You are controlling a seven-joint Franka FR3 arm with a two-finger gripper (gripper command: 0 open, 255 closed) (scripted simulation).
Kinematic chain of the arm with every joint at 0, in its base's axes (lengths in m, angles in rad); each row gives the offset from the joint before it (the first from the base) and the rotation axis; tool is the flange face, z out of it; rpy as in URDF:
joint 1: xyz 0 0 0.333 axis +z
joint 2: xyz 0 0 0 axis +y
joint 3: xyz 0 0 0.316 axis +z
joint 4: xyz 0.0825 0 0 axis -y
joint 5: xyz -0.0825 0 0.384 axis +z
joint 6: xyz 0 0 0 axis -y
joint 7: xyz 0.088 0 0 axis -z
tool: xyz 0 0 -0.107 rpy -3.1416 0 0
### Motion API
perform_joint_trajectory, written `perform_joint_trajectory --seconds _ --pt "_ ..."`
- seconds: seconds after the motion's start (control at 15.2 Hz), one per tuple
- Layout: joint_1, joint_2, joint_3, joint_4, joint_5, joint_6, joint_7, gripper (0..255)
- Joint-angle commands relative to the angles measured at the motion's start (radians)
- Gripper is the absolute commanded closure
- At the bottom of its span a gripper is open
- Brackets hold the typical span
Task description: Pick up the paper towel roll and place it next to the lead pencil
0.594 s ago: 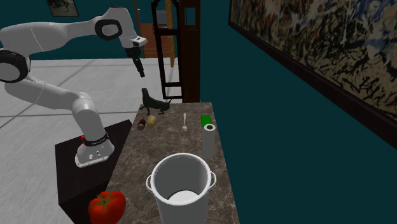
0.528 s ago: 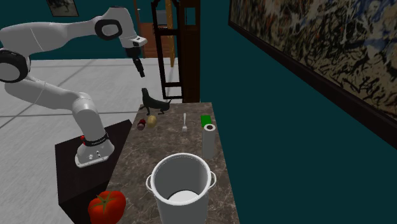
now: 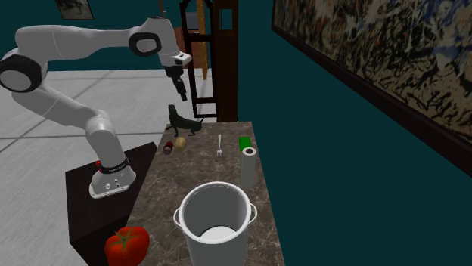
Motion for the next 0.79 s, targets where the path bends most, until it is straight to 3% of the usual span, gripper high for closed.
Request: perform_joint_trajectory --seconds 0.0,0.4,0.73 --pt "-0.008 0.046 -0.041 0.016 -0.01 0.03 -0.04 0" --pt "-0.02 0.212 -0.162 0.098 -0.008 0.109 -0.164 0" --pt "-0.022 0.375 -0.261 0.199 0.034 0.159 -0.279 0"
